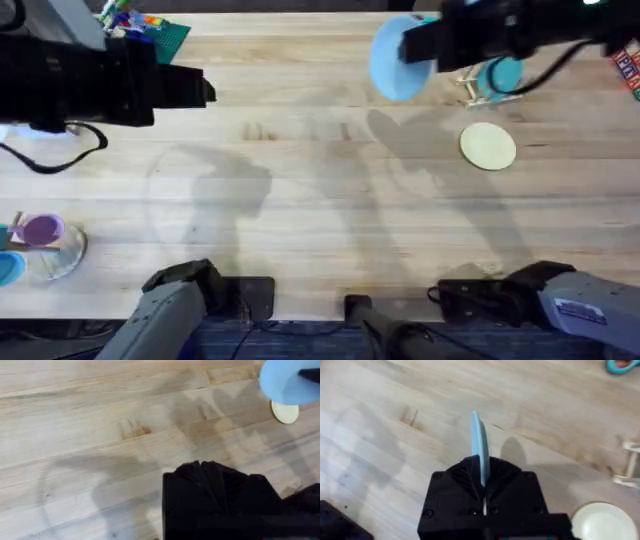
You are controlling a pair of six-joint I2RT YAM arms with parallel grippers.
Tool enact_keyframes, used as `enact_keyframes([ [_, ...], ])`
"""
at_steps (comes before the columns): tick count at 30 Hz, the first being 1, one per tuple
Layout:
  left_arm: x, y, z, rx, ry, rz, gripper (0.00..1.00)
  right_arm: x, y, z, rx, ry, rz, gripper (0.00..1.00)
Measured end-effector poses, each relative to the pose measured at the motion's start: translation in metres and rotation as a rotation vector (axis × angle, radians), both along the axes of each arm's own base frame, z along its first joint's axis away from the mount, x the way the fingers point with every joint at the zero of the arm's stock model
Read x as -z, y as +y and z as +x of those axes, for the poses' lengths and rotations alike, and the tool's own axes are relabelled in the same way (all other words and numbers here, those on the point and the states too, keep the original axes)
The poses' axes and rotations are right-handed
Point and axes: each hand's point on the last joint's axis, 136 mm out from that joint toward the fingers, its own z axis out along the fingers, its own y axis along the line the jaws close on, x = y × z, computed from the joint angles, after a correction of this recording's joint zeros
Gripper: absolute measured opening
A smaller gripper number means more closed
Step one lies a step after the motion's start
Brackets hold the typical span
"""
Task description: Pick up the plates from the table one by one and place each into a slot on the dish rack.
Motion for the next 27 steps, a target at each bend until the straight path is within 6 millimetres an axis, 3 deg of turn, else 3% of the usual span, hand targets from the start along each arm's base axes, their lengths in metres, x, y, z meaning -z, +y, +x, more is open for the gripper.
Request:
enact_keyframes([
  [7, 0.0, 0.003, -0.001, -0.011, 0.0, 0.018, 0.047, -0.03, -0.041, -0.002, 0.024, -0.126, -0.053, 0.031],
  [9, 0.001, 0.003, -0.001, -0.012, 0.0, 0.019, 0.113, -0.038, -0.05, -0.003, 0.03, -0.16, -0.067, 0.031],
  [14, 0.001, 0.003, -0.001, -0.011, 0.0, 0.022, 0.867, -0.052, -0.071, -0.009, 0.051, -0.213, -0.099, 0.031],
  [15, 0.001, 0.003, -0.001, -0.013, 0.003, 0.02, 0.959, -0.052, -0.074, -0.01, 0.053, -0.215, -0.106, 0.031],
  [20, 0.001, 0.003, -0.002, -0.013, 0.005, 0.02, 0.994, -0.054, -0.091, -0.021, 0.061, -0.217, -0.147, 0.031],
  [27, 0.004, 0.002, -0.006, -0.012, 0.025, 0.014, 0.993, -0.061, -0.116, -0.022, 0.112, -0.249, -0.186, 0.031],
])
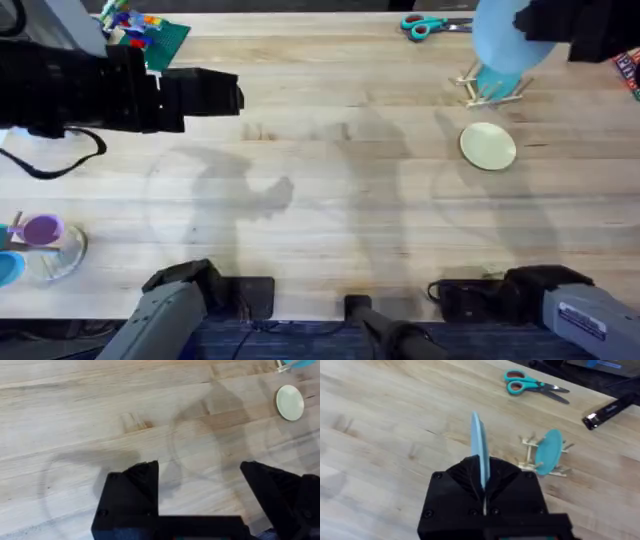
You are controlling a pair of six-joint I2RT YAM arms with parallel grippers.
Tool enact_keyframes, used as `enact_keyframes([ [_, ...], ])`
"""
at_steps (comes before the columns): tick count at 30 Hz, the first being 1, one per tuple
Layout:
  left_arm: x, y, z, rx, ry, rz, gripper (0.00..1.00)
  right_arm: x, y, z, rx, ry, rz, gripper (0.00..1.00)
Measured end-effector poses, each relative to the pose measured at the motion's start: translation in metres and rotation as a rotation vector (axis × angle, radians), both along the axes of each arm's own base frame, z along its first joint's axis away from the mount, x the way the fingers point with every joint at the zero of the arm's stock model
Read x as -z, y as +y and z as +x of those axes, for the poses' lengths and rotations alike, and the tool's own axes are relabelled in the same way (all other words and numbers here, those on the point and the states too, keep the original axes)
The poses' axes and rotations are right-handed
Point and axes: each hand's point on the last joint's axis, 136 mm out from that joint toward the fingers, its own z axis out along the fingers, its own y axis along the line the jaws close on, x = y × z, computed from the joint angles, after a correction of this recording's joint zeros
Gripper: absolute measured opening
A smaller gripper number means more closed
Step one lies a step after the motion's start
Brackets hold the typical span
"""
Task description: Pick up the plates from the table one by one and place each into a slot on the dish rack.
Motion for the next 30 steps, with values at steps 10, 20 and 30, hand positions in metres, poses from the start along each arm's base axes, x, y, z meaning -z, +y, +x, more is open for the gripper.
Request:
enact_keyframes([
  [10, 0.0, 0.0, 0.0, 0.0, 0.0, 0.0, 0.994, 0.0, -0.034, 0.003, 0.065, -0.013, -0.056, 0.03],
  [20, 0.0, 0.0, 0.0, 0.0, 0.0, 0.0, 0.994, 0.0, -0.062, 0.004, 0.114, -0.021, -0.11, 0.03],
  [30, 0.0, 0.0, 0.0, 0.0, 0.0, 0.0, 0.993, 0.013, -0.094, 0.01, 0.182, 0.02, -0.136, 0.03],
])
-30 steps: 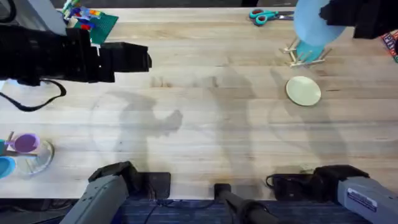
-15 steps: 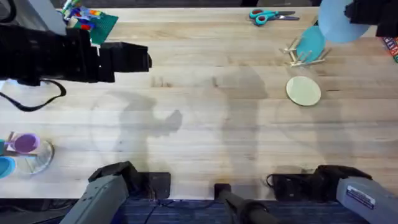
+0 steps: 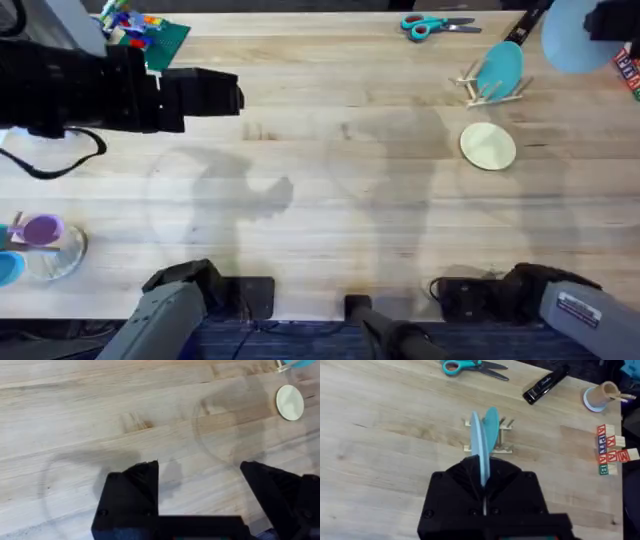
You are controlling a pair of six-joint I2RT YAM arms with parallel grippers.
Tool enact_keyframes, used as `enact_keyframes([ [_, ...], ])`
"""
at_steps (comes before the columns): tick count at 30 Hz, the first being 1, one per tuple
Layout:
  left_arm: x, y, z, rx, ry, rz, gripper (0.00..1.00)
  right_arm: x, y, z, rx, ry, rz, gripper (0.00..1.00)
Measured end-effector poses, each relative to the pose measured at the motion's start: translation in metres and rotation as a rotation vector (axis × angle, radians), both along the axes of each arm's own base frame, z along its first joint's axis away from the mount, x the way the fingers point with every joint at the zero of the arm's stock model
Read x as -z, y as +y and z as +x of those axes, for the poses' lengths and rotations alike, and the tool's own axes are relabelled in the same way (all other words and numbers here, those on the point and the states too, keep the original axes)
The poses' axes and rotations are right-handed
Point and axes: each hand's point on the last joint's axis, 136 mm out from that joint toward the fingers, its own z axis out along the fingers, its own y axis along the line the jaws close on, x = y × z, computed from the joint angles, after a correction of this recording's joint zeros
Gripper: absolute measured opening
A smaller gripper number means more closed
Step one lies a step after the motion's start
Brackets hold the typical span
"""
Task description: Pick up the plates from the table one by one and place each into a slot on the dish rack.
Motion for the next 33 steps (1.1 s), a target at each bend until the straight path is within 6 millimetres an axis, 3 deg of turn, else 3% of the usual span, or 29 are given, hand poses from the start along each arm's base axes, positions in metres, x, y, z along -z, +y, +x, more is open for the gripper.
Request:
enact_keyframes([
  [15, 0.0, 0.0, 0.0, 0.0, 0.0, 0.0, 0.994, 0.02, -0.009, 0.03, -0.01, 0.029, -0.011, 0.03],
  [22, 0.0, 0.0, 0.0, 0.0, 0.0, 0.0, 0.993, 0.033, -0.011, 0.036, 0.006, 0.066, 0.017, 0.03],
  [33, 0.0, 0.0, 0.0, 0.0, 0.0, 0.0, 0.994, 0.035, -0.022, 0.039, 0.088, 0.067, 0.018, 0.025],
])
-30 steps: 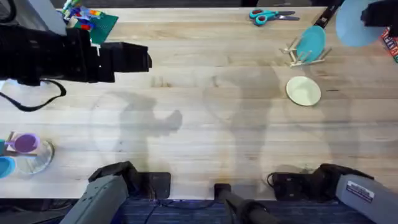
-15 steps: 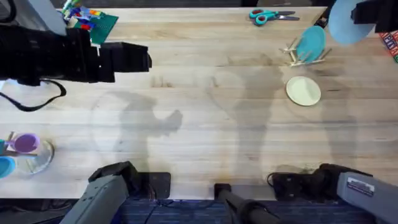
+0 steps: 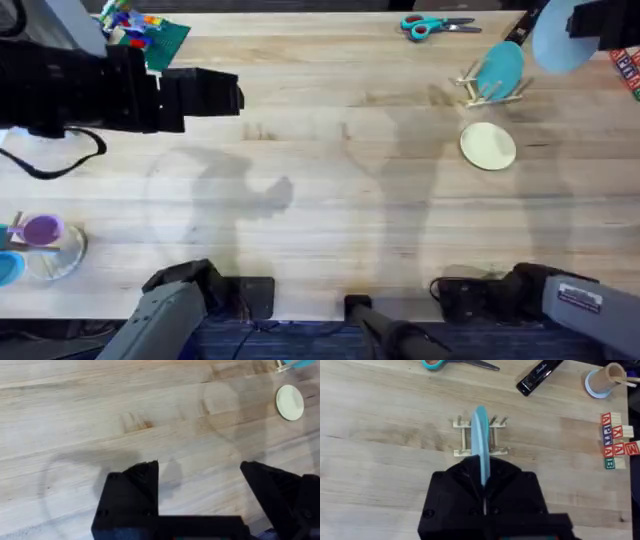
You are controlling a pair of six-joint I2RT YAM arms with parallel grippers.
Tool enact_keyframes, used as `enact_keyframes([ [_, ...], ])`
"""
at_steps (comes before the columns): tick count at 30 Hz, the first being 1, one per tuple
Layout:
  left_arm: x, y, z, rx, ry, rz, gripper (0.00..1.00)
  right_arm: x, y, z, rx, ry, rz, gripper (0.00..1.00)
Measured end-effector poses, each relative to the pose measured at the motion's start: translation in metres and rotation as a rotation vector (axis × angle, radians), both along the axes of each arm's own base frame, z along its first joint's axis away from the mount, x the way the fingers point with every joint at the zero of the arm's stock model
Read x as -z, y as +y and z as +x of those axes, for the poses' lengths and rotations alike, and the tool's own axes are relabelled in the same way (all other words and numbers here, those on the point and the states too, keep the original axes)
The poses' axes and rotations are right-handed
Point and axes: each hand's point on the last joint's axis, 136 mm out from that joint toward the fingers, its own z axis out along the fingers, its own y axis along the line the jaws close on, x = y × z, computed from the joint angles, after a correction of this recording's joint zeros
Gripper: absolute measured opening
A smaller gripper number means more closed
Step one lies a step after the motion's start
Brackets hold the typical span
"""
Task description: Pick up the plates from the table one by one and place each into a slot on the dish rack.
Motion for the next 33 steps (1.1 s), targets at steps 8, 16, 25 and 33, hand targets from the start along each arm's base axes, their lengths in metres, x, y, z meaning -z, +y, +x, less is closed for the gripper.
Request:
enact_keyframes([
  [8, 0.0, 0.0, 0.0, 0.0, 0.0, 0.0, 0.993, 0.016, -0.003, 0.007, 0.021, 0.043, 0.019, 0.028],
  [16, 0.0, 0.0, 0.0, 0.0, 0.0, 0.0, 0.993, 0.03, -0.006, 0.013, 0.041, 0.075, 0.041, 0.028],
  [25, 0.0, 0.0, 0.0, 0.0, 0.0, 0.0, 0.993, 0.04, -0.008, 0.028, 0.061, 0.075, 0.058, 0.028],
  [33, 0.0, 0.0, 0.0, 0.0, 0.0, 0.0, 0.993, 0.045, 0.005, 0.046, 0.021, 0.054, 0.055, 0.028],
])
